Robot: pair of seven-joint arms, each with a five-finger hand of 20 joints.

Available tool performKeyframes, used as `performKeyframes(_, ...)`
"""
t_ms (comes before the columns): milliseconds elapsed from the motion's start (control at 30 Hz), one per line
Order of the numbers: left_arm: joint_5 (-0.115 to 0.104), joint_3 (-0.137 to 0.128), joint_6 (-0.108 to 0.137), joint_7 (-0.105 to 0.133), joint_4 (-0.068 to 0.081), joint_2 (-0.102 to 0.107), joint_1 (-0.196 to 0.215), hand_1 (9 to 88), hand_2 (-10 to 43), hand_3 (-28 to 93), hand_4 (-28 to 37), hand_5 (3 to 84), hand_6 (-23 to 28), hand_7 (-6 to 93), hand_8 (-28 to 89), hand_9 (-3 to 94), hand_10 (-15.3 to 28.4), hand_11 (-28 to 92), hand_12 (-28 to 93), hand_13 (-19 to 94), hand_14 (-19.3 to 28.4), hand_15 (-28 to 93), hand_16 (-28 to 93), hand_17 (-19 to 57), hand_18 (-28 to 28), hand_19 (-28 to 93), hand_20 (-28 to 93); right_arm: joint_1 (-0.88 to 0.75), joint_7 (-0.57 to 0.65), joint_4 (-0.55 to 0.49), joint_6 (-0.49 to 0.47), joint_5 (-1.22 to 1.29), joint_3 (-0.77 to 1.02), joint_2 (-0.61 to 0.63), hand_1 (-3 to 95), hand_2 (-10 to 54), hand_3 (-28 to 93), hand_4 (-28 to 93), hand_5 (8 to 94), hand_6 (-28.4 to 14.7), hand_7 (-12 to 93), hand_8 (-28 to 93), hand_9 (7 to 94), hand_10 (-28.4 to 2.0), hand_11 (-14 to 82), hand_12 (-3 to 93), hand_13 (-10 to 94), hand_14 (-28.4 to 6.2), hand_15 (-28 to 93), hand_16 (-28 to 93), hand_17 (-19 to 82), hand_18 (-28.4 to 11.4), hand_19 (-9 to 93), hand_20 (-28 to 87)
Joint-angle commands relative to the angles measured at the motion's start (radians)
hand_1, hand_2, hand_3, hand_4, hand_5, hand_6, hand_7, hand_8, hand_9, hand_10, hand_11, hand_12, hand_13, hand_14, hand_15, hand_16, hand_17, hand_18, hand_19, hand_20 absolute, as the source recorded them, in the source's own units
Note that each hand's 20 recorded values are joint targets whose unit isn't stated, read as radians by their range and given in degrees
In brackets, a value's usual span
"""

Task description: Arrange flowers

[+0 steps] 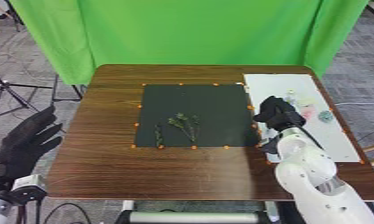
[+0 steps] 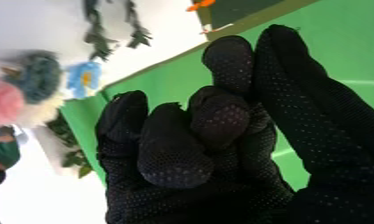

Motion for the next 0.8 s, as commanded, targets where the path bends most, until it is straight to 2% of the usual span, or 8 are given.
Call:
performKeyframes(33,0.001,-0.003,-0.005,-0.005,-0.003,-0.01,0.01,20.6,-1.0,71,-28.3,20.8,0.8,20.9,-10,16.8,8.7,11,20,14,10.8,14,8,-11.0,18.2,37,10,0.048,0.163,0.034,-0.068,-0.239,-0.041,0.001,35.9,-9.5,74,-28,66.0,1.1,54,16,73.5,-9.9,63.4,47.8,74,-7.4,82,38,31,-21.4,83,48)
performKeyframes(67,0.001,-0.002,-0.001,-0.002,-0.003,-0.009,0.012,20.6,-1.0,71,-28.3,20.8,0.8,20.9,-10,16.8,8.7,11,20,14,10.8,14,8,-11.0,18.2,37,10,0.055,0.174,0.036,-0.103,-0.263,-0.039,0.002,31.0,-9.5,76,-28,66.0,-0.1,54,-4,71.7,-10.3,63.6,47.5,72,-7.4,82,37,30,-21.4,82,48)
performKeyframes(100,0.001,-0.005,-0.004,-0.005,-0.003,-0.011,0.013,20.7,-1.0,71,-28.3,20.8,0.8,20.9,-10,16.7,8.7,11,20,14,10.8,14,8,-11.0,18.2,37,10,0.056,0.177,0.039,-0.112,-0.27,-0.036,0.006,26.6,-9.5,72,-28,65.5,-1.4,51,-11,70.1,-11.4,63.3,47.8,71,-8.2,82,37,29,-21.9,82,48)
performKeyframes(133,0.002,-0.005,-0.008,-0.006,-0.003,-0.012,0.013,20.7,-1.1,71,-28.3,20.8,0.8,20.9,-10,16.8,8.7,11,20,14,10.8,14,8,-11.0,18.2,37,10,0.055,0.181,0.039,-0.089,-0.252,-0.036,0.01,24.7,-9.5,68,-28,65.1,-2.4,50,-13,69.0,-12.0,62.9,48.3,70,-8.7,82,37,28,-22.3,82,48)
performKeyframes(167,-0.001,-0.002,-0.002,0.0,-0.004,-0.007,0.016,20.7,-1.0,71,-28.3,20.8,0.8,20.9,-10,16.8,8.7,11,20,14,10.8,14,8,-11.0,18.2,37,10,0.056,0.186,0.036,-0.1,-0.251,-0.03,0.008,24.6,-9.5,66,-28,64.6,-2.7,49,-13,68.5,-12.4,62.7,48.6,70,-8.8,82,37,28,-22.4,82,49)
performKeyframes(267,-0.002,-0.005,0.001,0.004,-0.005,-0.007,0.021,20.7,-1.0,71,-28.3,20.8,0.8,20.9,-10,16.8,8.7,11,20,14,10.9,14,8,-11.1,18.2,37,10,0.055,0.182,0.033,-0.118,-0.238,-0.028,0.009,24.5,-9.5,63,-28,64.3,-2.9,49,-13,68.3,-12.5,62.6,48.6,69,-9.2,82,37,27,-22.5,81,49)
performKeyframes(467,-0.001,-0.004,-0.003,-0.003,-0.004,-0.01,0.016,20.7,-1.0,71,-28.3,20.8,0.8,20.9,-10,16.7,8.7,11,20,14,10.8,14,8,-11.0,18.2,37,10,0.058,0.177,0.051,-0.2,-0.22,-0.044,0.0,28.0,-9.5,55,-28,65.3,-3.1,47,-13,68.6,-12.7,62.3,48.2,69,-9.3,82,37,27,-22.8,81,49)
performKeyframes(800,0.0,-0.004,-0.002,-0.004,-0.004,-0.011,0.017,20.7,-1.0,71,-28.3,20.8,0.8,21.0,-10,16.7,8.7,11,20,14,10.8,14,8,-11.0,18.2,37,10,0.054,0.198,0.1,-0.242,-0.234,-0.061,-0.003,23.0,-9.5,69,-28,66.5,-2.8,47,-12,69.4,-12.5,61.9,47.7,70,-9.3,82,36,28,-22.8,81,48)
